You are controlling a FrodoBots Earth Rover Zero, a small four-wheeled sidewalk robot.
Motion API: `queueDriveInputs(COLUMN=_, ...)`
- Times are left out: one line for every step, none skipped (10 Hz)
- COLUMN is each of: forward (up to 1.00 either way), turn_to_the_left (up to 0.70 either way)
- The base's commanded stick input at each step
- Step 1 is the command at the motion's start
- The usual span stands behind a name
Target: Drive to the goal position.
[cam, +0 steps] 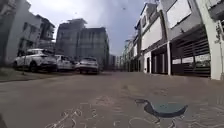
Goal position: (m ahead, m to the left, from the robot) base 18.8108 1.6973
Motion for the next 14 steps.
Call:
queueDriveInputs(forward=1.0, turn_to_the_left=0.06)
queueDriveInputs(forward=1.0, turn_to_the_left=0.06)
queueDriveInputs(forward=1.0, turn_to_the_left=0.06)
queueDriveInputs(forward=1.0, turn_to_the_left=0.06)
queueDriveInputs(forward=1.0, turn_to_the_left=0.06)
queueDriveInputs(forward=1.0, turn_to_the_left=-0.34)
queueDriveInputs(forward=1.0, turn_to_the_left=-0.34)
queueDriveInputs(forward=1.0, turn_to_the_left=-0.32)
queueDriveInputs(forward=1.0, turn_to_the_left=-0.12)
queueDriveInputs(forward=1.0, turn_to_the_left=0.06)
queueDriveInputs(forward=1.0, turn_to_the_left=0.06)
queueDriveInputs(forward=1.0, turn_to_the_left=0.06)
queueDriveInputs(forward=1.0, turn_to_the_left=0.06)
queueDriveInputs(forward=1.0, turn_to_the_left=0.06)
